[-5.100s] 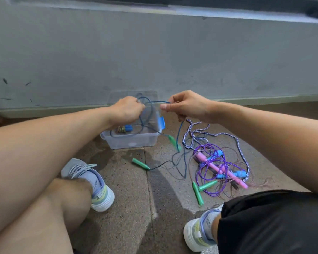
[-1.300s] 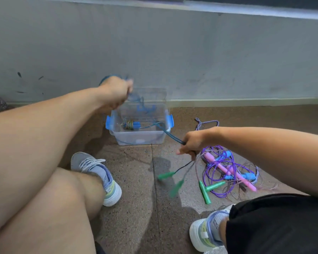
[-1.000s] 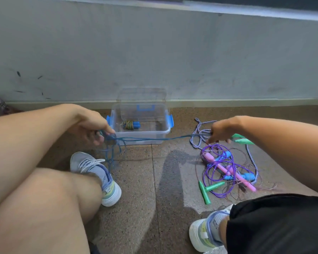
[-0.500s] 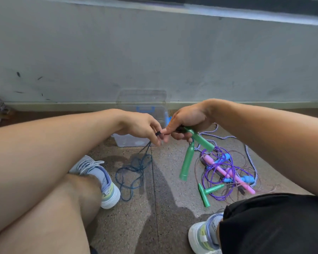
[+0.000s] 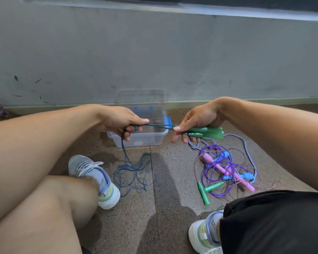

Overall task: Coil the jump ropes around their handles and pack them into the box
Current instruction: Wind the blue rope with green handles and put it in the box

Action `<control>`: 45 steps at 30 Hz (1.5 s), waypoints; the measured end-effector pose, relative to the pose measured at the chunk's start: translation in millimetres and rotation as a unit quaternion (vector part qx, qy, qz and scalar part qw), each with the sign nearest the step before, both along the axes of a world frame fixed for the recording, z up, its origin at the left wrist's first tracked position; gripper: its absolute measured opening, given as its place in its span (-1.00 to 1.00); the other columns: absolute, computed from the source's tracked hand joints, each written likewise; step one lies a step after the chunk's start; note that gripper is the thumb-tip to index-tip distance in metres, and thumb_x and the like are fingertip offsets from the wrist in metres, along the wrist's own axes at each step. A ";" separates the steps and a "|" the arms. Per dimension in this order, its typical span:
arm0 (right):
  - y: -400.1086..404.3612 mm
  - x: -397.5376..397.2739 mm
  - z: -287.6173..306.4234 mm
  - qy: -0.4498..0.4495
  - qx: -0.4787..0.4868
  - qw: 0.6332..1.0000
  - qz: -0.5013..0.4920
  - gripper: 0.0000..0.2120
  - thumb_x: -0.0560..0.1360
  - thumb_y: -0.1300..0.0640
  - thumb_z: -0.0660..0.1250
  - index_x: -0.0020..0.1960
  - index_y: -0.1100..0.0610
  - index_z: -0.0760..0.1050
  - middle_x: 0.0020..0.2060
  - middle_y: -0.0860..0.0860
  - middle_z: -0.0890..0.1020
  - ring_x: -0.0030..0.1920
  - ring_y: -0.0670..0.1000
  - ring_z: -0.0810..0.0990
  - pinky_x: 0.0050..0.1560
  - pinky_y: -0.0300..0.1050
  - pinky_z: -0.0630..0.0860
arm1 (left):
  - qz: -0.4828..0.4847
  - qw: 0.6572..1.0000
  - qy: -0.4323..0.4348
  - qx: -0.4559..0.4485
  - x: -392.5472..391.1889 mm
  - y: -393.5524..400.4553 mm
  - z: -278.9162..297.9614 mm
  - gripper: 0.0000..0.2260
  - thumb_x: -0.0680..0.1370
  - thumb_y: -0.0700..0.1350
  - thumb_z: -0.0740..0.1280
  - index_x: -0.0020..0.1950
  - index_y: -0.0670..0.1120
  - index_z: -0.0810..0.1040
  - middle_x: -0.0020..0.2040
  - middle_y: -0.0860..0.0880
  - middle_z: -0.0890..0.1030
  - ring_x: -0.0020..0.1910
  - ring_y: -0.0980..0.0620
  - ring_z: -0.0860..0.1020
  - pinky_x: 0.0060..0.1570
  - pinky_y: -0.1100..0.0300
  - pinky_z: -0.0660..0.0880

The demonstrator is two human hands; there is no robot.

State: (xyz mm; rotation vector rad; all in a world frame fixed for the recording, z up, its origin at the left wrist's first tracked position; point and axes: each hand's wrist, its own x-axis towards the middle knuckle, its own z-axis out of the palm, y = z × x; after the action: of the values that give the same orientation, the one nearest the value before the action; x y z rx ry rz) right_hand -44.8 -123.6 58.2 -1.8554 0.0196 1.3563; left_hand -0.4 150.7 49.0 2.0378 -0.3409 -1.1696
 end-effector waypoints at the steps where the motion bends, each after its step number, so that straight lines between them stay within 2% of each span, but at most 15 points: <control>1: -3.5 -0.6 -0.4 0.006 -0.006 1.000 0.001 -0.60 0.53 -0.07 0.28 0.22 0.16 0.60 -0.23 0.00 0.63 -0.29 -0.05 0.55 -0.26 -0.21 0.51 | 0.013 1.000 0.003 0.000 1.9 4.4 -2.2 -0.67 0.59 0.15 0.31 -0.16 -0.10 0.49 -0.42 0.01 0.28 -0.42 0.03 0.33 -0.09 0.05 0.54; 5: -14.6 -4.3 1.3 0.008 -0.043 0.999 0.011 -0.65 0.58 -0.01 0.28 0.24 0.18 0.59 -0.21 0.01 0.63 -0.28 -0.05 0.53 -0.28 -0.21 0.51 | 0.046 0.998 -0.028 0.023 8.5 19.7 -10.4 -0.67 0.59 0.14 0.32 -0.22 -0.08 0.47 -0.42 0.01 0.28 -0.43 0.03 0.31 -0.08 0.04 0.49; 8: -10.8 -9.1 0.7 0.012 -0.032 0.999 0.003 -0.80 0.62 0.05 0.27 0.06 0.17 0.58 -0.27 0.03 0.58 -0.34 -0.04 0.51 -0.32 -0.19 0.49 | 0.060 0.993 -0.098 0.027 9.5 18.8 -12.0 -0.66 0.54 0.19 0.35 -0.17 -0.08 0.50 -0.37 0.00 0.38 -0.36 0.01 0.39 -0.13 0.12 0.46; 11: 3.8 -9.6 -6.3 -0.013 0.027 0.994 -0.108 -0.77 0.67 0.06 0.19 -0.10 0.15 0.45 -0.29 0.08 0.56 -0.32 0.04 0.52 -0.23 -0.09 0.51 | 0.086 0.946 -0.289 0.118 9.1 11.0 -4.8 -0.60 0.54 0.23 0.35 0.12 -0.07 0.50 0.00 -0.02 0.57 -0.05 -0.01 0.52 0.00 0.12 0.44; 12: 10.7 -8.4 -8.7 -0.036 0.060 0.980 -0.184 -0.75 0.68 0.05 0.17 -0.12 0.15 0.43 -0.27 0.09 0.59 -0.28 0.07 0.55 -0.18 -0.06 0.52 | 0.096 0.944 -0.292 0.122 5.3 6.5 0.4 -0.60 0.54 0.21 0.37 0.14 -0.09 0.52 0.06 -0.04 0.59 -0.04 0.01 0.54 -0.01 0.12 0.45; 16: 38.5 -1.8 -10.4 -0.129 0.183 0.889 -0.400 -0.73 0.70 0.07 0.10 -0.15 0.12 0.38 -0.09 0.14 0.73 -0.01 0.16 0.64 0.05 0.02 0.54 | 0.031 0.999 -0.003 0.008 -24.8 -19.6 13.5 -0.48 0.51 0.29 0.34 0.21 -0.11 0.58 0.17 -0.13 0.66 0.03 0.01 0.62 0.05 0.08 0.53; 18: 50.9 -1.0 -9.8 -0.124 0.223 0.875 -0.412 -0.73 0.70 0.06 0.10 -0.16 0.10 0.36 0.06 0.14 0.72 0.13 0.14 0.64 0.19 0.06 0.54 | -0.005 0.999 0.035 -0.024 -38.3 -38.1 12.5 -0.44 0.50 0.32 0.32 0.25 -0.09 0.59 0.23 -0.13 0.63 0.12 -0.05 0.62 0.12 0.06 0.52; 20: 61.2 -1.6 -8.6 -0.121 0.252 0.867 -0.413 -0.72 0.70 0.06 0.11 -0.16 0.11 0.37 0.14 0.15 0.69 0.16 0.12 0.66 0.12 0.02 0.60 | 0.006 0.997 0.034 -0.066 -47.7 -56.4 14.5 -0.57 0.53 0.25 0.34 0.19 -0.06 0.61 0.15 -0.12 0.65 0.20 -0.12 0.62 0.18 0.01 0.53; 22: 64.3 -0.2 -8.9 -0.142 0.256 0.858 -0.422 -0.73 0.69 0.05 0.13 -0.11 0.15 0.41 0.17 0.14 0.68 0.14 0.11 0.67 0.06 -0.02 0.62 | 0.058 0.990 0.050 -0.119 -51.6 -68.7 17.4 -0.75 0.57 0.07 0.39 0.10 -0.07 0.57 0.00 -0.11 0.64 0.11 -0.15 0.65 0.14 -0.03 0.57; 26: 55.1 5.4 -10.0 -0.211 0.200 0.860 -0.419 -0.66 0.67 0.00 0.19 0.19 0.28 0.49 0.12 0.05 0.71 0.19 0.05 0.66 0.36 0.06 0.46 | 0.144 0.976 0.066 -0.147 -48.0 -72.9 21.2 -0.83 0.55 -0.20 0.32 0.13 -0.16 0.50 -0.05 -0.19 0.53 -0.21 -0.11 0.64 -0.08 -0.01 0.66; 31: 46.8 0.2 -13.2 -0.249 0.146 0.867 -0.406 -0.81 0.64 0.01 0.27 0.02 0.11 0.58 0.10 0.08 0.71 0.16 0.09 0.64 0.41 0.14 0.42 | 0.090 0.990 -0.107 -0.027 -41.2 -61.7 17.8 -0.89 0.45 -0.16 0.35 -0.03 -0.08 0.52 -0.26 -0.05 0.48 -0.38 0.02 0.44 -0.45 0.26 0.43; 35: 44.0 -7.1 -13.8 -0.249 0.124 0.880 -0.384 -0.79 0.63 0.00 0.29 -0.02 0.08 0.63 -0.05 0.00 0.70 0.06 0.03 0.61 0.21 0.02 0.49 | 0.009 0.955 -0.282 0.087 -34.0 -52.6 14.6 -0.88 0.41 -0.07 0.41 -0.13 -0.06 0.53 -0.32 -0.03 0.52 -0.36 -0.03 0.47 -0.42 0.22 0.35; 39: 36.8 -12.4 -7.3 -0.261 0.016 0.888 -0.379 -0.55 0.58 -0.25 0.23 -0.15 0.11 0.61 -0.23 0.06 0.68 -0.21 0.05 0.62 -0.14 -0.07 0.49 | -0.023 0.948 -0.301 0.099 -26.9 -46.9 16.9 -0.90 0.43 -0.09 0.37 -0.11 -0.07 0.52 -0.25 -0.06 0.57 -0.33 -0.03 0.51 -0.35 0.17 0.37; 42: 24.4 -10.1 -11.9 -0.377 -0.098 0.842 -0.373 -0.46 0.56 -0.30 0.23 -0.36 0.10 0.48 -0.42 0.08 0.60 -0.37 0.08 0.56 -0.24 -0.08 0.47 | -0.007 0.955 -0.287 0.073 -23.3 -42.6 19.2 -0.88 0.44 -0.10 0.37 -0.10 -0.12 0.53 -0.25 -0.10 0.60 -0.33 -0.06 0.52 -0.32 0.15 0.42; 45: 15.4 -6.7 -11.1 -0.483 -0.086 0.801 -0.343 -0.72 0.59 -0.18 0.27 -0.06 0.01 0.56 -0.13 0.03 0.69 -0.12 0.04 0.64 0.00 -0.04 0.53 | -0.014 0.967 -0.249 0.047 -22.7 -39.1 18.4 -0.93 0.43 -0.15 0.36 -0.18 -0.08 0.48 -0.33 -0.07 0.55 -0.40 -0.03 0.48 -0.38 0.17 0.40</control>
State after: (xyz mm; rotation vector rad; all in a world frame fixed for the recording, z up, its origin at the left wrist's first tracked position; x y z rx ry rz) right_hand -51.5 -108.2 47.1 -2.1789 0.2660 -0.1609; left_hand -23.0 111.6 67.4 2.4044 -0.5663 -0.6834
